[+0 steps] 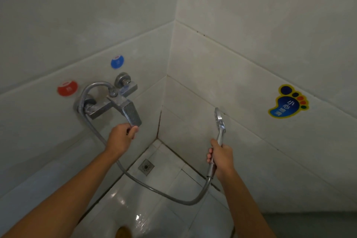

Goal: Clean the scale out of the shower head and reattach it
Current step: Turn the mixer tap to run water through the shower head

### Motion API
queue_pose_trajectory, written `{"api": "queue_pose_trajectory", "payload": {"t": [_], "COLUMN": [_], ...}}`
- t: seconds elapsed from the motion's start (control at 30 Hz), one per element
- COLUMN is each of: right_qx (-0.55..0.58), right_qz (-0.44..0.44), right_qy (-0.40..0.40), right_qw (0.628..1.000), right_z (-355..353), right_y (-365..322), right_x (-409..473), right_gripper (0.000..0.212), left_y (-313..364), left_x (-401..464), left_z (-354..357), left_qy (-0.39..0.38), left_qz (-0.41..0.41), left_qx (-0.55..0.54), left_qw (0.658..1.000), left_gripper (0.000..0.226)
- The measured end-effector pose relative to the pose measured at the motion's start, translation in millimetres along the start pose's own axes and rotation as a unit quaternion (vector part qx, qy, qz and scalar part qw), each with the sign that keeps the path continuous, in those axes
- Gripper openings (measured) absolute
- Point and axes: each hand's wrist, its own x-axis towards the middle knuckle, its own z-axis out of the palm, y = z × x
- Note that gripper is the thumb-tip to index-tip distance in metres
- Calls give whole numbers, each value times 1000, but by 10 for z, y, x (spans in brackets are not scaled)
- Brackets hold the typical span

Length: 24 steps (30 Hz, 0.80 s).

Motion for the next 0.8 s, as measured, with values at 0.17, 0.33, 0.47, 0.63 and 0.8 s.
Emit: {"api": "queue_pose_trajectory", "payload": {"t": [0.17,0.33,0.47,0.63,0.8], "right_qx": [2,-9,-27,-50,-67], "right_qz": [-5,-16,-35,-54,-86], "right_qy": [8,18,36,37,10], "right_qw": [1000,1000,998,997,994], "right_z": [-30,-45,-22,2,63], "right_y": [15,30,91,153,171], "right_x": [15,12,31,84,260], "right_gripper": [25,24,26,15,18], "left_y": [-85,-97,-177,-369,-267], "left_x": [20,24,5,-188,-468], "left_z": [1,-7,95,336,509], "left_qy": [46,89,93,3,-111], "left_qz": [60,87,59,-94,-182], "left_qx": [99,161,115,25,-132], "left_qw": [992,979,987,995,968], "left_gripper": [29,30,31,32,27]}}
